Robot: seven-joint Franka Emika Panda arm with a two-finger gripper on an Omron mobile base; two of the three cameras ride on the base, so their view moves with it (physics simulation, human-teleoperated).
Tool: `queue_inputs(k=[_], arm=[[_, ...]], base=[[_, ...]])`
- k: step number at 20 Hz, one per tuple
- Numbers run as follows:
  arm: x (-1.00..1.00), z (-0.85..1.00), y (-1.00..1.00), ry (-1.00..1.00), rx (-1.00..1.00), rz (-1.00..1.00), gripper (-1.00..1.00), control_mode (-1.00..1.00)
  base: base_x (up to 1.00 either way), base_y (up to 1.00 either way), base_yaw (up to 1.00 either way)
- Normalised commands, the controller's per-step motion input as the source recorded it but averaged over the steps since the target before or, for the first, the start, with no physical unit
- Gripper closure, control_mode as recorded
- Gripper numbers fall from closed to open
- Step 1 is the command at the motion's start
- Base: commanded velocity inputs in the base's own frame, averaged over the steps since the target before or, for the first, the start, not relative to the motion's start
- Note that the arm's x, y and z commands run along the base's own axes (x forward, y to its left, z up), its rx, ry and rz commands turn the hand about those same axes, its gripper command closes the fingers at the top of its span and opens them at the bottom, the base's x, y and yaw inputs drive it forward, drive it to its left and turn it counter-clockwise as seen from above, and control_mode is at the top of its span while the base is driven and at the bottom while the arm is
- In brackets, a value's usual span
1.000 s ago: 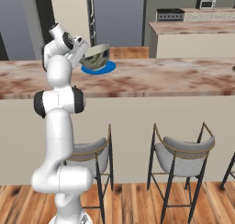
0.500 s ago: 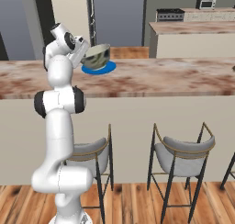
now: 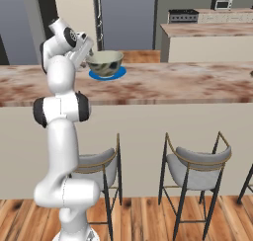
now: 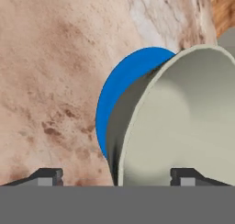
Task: Move the bowls from the cabinet to the plates on the dining table.
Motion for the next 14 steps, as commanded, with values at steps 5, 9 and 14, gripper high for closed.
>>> queue_inputs(k=[5,9,14], arm=[[-0.26,0.76,0.0,-0.04,0.0,0.0,-1.0,-1.0],[-0.53,0.88,0.0,-0.05,0.0,0.0,-1.0,-1.0],[-0.99,0.4,-0.05,-0.08,-0.05,0.0,-1.0,-1.0]], base=[[0.0,0.0,0.0],[0.0,0.0,0.0],[0.0,0.0,0.0]])
